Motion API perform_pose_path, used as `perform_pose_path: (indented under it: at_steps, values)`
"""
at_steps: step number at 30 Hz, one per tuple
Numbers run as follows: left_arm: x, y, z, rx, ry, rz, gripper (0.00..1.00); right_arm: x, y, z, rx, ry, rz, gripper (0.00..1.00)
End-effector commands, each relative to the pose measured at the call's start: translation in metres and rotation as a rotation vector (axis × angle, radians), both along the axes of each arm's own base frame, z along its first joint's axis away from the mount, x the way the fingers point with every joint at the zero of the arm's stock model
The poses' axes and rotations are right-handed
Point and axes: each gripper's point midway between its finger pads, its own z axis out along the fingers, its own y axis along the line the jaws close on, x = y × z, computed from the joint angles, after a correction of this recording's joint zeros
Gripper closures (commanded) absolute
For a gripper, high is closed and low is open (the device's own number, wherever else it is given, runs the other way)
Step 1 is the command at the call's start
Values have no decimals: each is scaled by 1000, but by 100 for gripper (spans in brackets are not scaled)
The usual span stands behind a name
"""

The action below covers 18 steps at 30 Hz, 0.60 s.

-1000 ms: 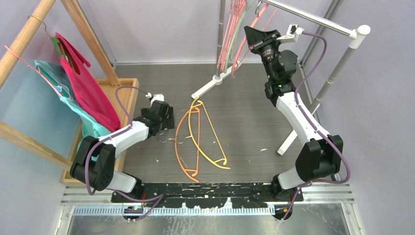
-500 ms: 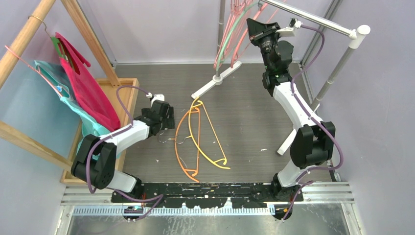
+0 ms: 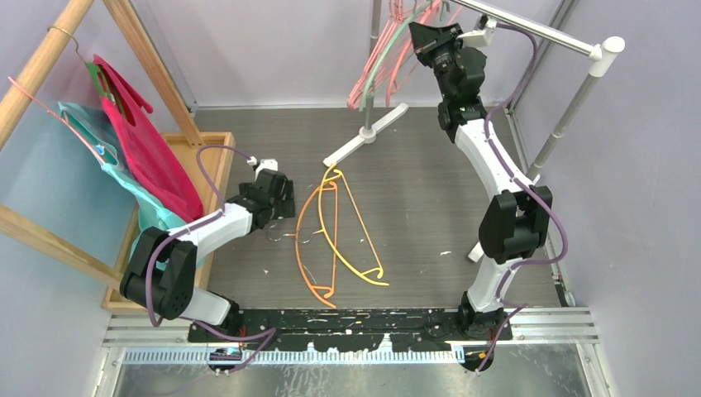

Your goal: Organize the hangers

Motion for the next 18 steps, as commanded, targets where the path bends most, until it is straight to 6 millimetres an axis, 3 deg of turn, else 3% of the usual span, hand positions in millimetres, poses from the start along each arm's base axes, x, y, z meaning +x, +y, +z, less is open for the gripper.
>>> perform_pose_path:
  at_steps: [1, 8, 12, 18]
  values:
    - [17, -3, 22, -12, -77, 10, 2, 7, 10, 14, -15, -2, 45, 99]
    - [18, -3, 23, -12, -78, 10, 2, 22, 29, -22, -56, 86, 92, 99]
    - [17, -3, 21, -10, -75, 10, 2, 18, 28, -34, -51, 105, 87, 99]
    - [18, -3, 22, -10, -75, 10, 2, 2, 23, -29, -38, 68, 81, 75]
